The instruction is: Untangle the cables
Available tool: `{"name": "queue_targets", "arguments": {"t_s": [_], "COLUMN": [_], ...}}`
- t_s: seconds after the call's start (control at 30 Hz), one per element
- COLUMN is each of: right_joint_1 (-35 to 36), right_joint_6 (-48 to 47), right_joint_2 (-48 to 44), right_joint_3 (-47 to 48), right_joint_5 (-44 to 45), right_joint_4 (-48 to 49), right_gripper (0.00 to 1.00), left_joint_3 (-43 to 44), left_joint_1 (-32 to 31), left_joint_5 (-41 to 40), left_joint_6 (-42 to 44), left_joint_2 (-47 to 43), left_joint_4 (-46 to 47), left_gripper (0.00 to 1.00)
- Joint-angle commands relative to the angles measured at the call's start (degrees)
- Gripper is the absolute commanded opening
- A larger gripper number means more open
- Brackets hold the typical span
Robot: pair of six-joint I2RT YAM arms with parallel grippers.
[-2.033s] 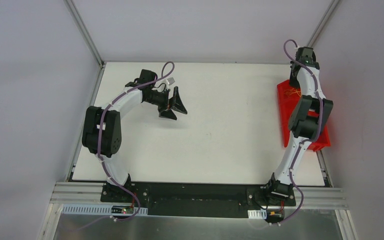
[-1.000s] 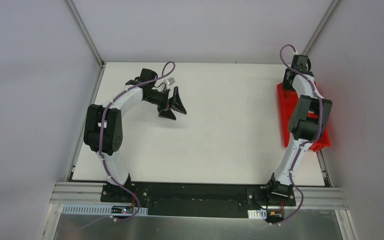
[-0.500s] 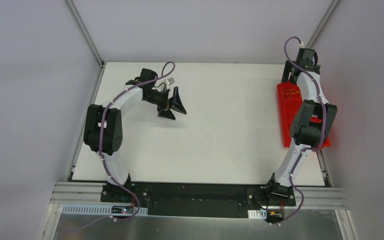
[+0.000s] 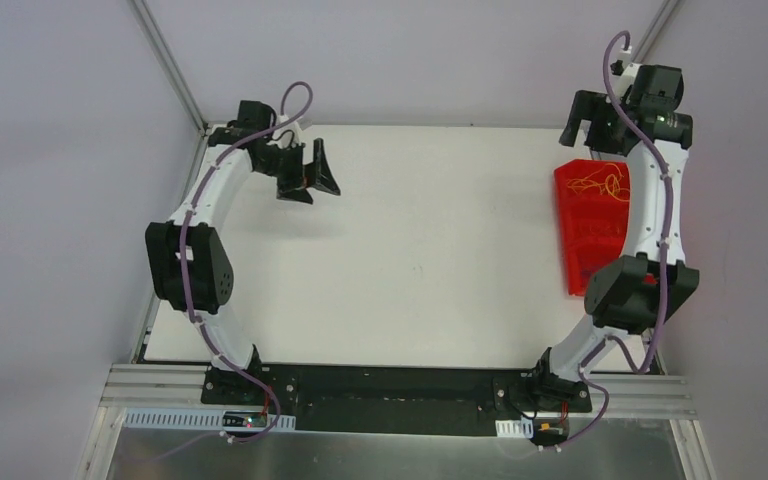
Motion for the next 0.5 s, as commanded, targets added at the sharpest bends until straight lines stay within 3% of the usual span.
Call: {"name": "queue_targets", "arguments": {"t_s": [0.0, 0.1, 0.2, 0.33, 0.47], "right_joint_1": [1.26, 1.8, 2.88, 5.96, 7.38], "right_joint_6": [2.85, 4.0, 6.71, 9.14, 12.85], "right_joint_2": [-7.71, -10.9, -13.04, -15.45, -16.01], "right_joint_3": [-6.52, -15.85, -24.03, -34.21, -38.8], "right_joint_5": [-16.37, -17.74, -19.58, -16.79, -16.27], "right_joint_4": [-8.15, -6.8, -4.76, 1.46, 4.52], "right_gripper": [0.99, 0.99, 0.99, 0.99, 0.99], "left_joint_3": [6.9, 11.68, 10.56, 4.34, -4.43], "left_joint_1": [5.26, 10.07, 13.46, 13.76, 13.72], "left_joint_5": [-8.7, -11.63, -14.25, -19.34, -18.74], "left_joint_6": [5.12, 5.92, 6.76, 8.28, 8.16], "left_joint_2": [-4.0, -4.4, -7.2, -10.73, -14.26], "left_joint_4": [-12.84, -16.9, -17.0, -16.45, -14.0], "left_gripper": [0.99, 0.99, 0.99, 0.99, 0.99]}}
